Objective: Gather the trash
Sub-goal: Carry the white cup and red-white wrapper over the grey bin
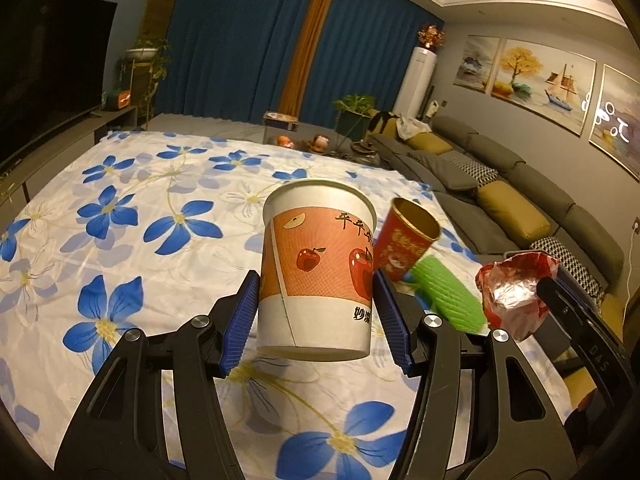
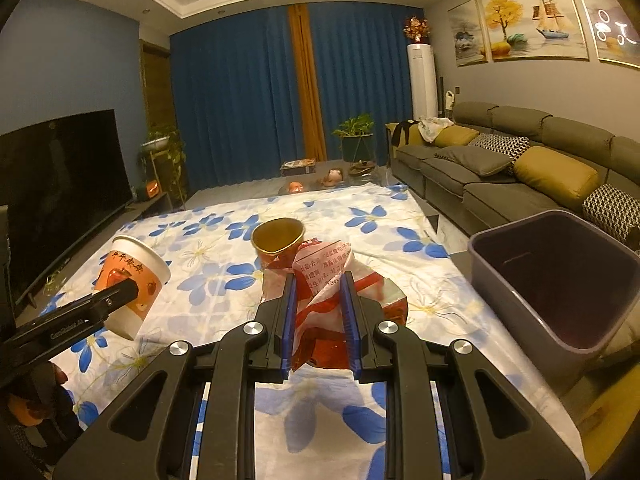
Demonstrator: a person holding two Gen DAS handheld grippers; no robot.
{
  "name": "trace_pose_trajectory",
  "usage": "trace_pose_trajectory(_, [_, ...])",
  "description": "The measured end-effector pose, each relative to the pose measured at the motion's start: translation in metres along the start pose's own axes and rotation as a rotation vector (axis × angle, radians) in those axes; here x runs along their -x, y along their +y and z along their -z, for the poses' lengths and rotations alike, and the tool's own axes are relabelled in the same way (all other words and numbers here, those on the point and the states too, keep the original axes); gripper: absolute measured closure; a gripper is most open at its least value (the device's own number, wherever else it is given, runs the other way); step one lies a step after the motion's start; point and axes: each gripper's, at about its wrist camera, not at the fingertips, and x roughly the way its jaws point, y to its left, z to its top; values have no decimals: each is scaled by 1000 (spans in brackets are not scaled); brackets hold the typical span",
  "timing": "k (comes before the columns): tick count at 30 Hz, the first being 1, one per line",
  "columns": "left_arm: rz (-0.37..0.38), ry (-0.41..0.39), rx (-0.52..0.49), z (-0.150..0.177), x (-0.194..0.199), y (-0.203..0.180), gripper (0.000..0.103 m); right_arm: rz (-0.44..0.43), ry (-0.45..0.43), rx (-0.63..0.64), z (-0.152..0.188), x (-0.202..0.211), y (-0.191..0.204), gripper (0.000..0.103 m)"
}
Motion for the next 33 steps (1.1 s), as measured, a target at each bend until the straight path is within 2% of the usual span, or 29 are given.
trace_pose_trajectory(14, [75, -1, -63, 4, 11, -53, 47, 33, -38, -45, 0, 20, -34, 81])
trace_pose_trajectory(26, [180, 16, -149, 12, -1, -120, 47, 115, -71, -70, -4, 35, -76, 81])
trace_pose_trajectory(33, [256, 12, -212, 12, -10, -172, 47, 187, -100, -75, -10, 43, -108, 81])
